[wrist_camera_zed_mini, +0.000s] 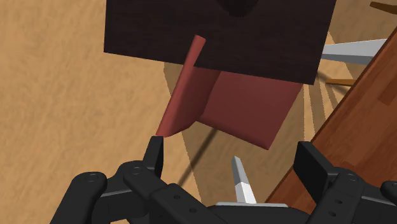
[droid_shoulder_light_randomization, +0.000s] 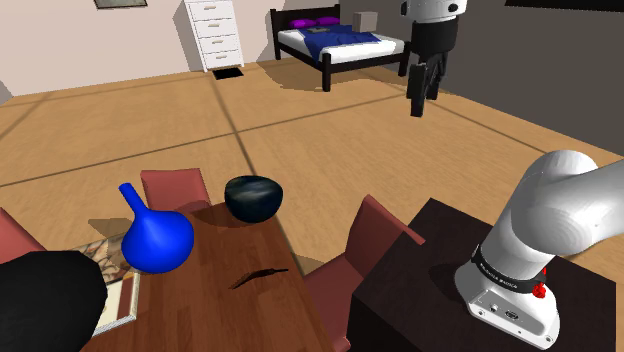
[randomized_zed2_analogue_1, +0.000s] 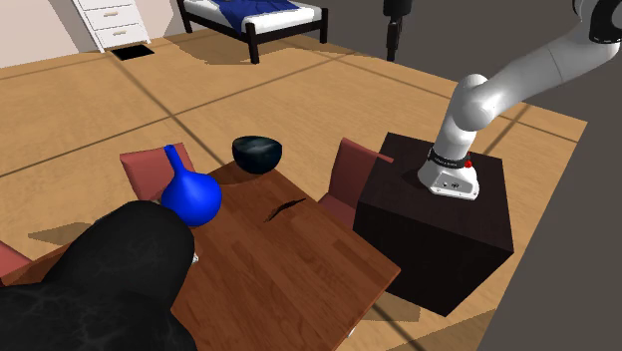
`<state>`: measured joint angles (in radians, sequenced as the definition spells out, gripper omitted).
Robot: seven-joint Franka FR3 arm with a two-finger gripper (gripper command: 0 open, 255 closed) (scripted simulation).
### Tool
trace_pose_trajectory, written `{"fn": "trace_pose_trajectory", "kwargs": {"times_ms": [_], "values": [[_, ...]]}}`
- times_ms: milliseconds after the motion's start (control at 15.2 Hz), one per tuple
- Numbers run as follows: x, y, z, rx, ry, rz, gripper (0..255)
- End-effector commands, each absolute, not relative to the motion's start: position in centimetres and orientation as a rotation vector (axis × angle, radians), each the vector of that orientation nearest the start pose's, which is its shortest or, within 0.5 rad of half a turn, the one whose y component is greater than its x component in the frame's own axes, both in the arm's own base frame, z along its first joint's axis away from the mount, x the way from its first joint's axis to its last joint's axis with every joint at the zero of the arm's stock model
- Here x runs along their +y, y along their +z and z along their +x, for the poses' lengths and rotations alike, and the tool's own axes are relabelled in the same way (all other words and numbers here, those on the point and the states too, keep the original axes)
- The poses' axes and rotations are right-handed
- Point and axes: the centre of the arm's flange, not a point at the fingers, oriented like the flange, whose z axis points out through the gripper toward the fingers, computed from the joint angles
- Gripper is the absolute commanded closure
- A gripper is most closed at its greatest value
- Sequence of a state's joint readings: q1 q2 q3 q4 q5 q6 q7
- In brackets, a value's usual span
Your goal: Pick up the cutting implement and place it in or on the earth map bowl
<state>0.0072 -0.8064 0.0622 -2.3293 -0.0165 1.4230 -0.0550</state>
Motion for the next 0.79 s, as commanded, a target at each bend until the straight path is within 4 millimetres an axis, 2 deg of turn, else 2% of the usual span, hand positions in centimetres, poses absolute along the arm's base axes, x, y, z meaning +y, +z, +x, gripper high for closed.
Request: {"fn": "trace_pose_trajectory", "kwargs": {"times_ms": [0,726], "values": [[2.4,59.6,28.5,-0.162,0.162,-3.194,0],[8.5,49.1,35.6,-0.507,0.109,-3.136,0]]}}
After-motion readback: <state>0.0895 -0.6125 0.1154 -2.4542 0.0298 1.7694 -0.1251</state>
